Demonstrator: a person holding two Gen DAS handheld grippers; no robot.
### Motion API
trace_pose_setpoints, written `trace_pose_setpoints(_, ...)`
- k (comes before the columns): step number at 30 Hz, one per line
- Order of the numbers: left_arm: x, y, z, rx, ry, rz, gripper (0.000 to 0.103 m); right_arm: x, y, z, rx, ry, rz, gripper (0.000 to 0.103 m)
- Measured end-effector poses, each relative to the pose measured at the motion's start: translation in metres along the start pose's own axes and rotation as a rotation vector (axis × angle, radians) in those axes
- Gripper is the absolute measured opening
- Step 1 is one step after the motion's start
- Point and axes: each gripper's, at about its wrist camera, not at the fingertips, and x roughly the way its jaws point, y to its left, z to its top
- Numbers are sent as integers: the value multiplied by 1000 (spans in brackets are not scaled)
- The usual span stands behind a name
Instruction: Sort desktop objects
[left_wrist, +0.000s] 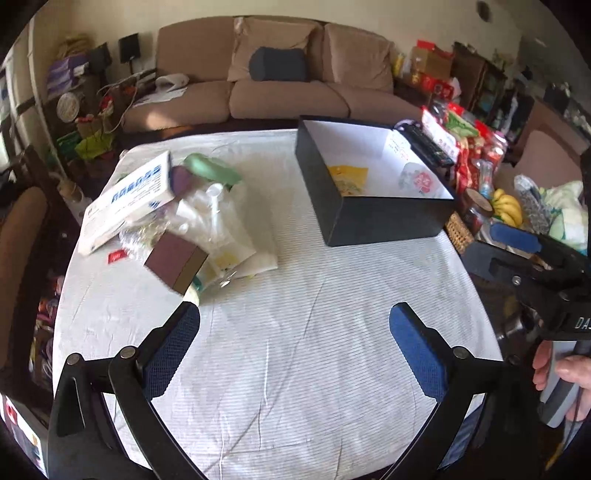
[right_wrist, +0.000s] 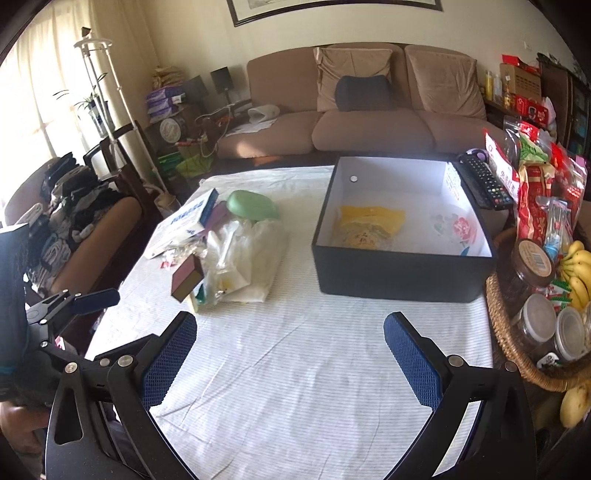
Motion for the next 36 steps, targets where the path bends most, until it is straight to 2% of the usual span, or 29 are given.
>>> trace_pose_setpoints(3, -3, 40, -22, -92, -23, 11, 103, 3, 11, -10, -7, 14, 32, 103)
trace_pose_setpoints(6, 5, 92, -46, -216, -7, 6, 103, 9, 22, -20, -25, 17, 61, 103)
trace_pose_setpoints(11, 23, 140, -67, -268, 23, 41, 103, 34, 43, -39, -63, 46, 106, 103)
trace_pose_setpoints(16, 50, 161, -65, -314, 55, 20, 103, 66, 63, -56, -87, 83, 159, 103)
trace_pose_setpoints(20, 78, 169, -56, -378, 67, -41, 103, 89, 72, -65, -100, 105, 193, 103)
trace_pose_setpoints(25, 118, 174, -43, -443, 76, -104, 103, 116, 75, -68, -131, 129, 192, 103)
trace_pose_setpoints(32, 152, 202, -22, -576, 53, -192, 103, 149, 78, -55, -204, 118, 180, 103)
trace_pose_setpoints(34, 157, 210, -20, -609, 67, -184, 103, 160, 80, -46, -211, 108, 196, 103)
trace_pose_setpoints(36, 162, 218, -19, -659, 84, -214, 103, 173, 86, -36, -224, 95, 213, 103)
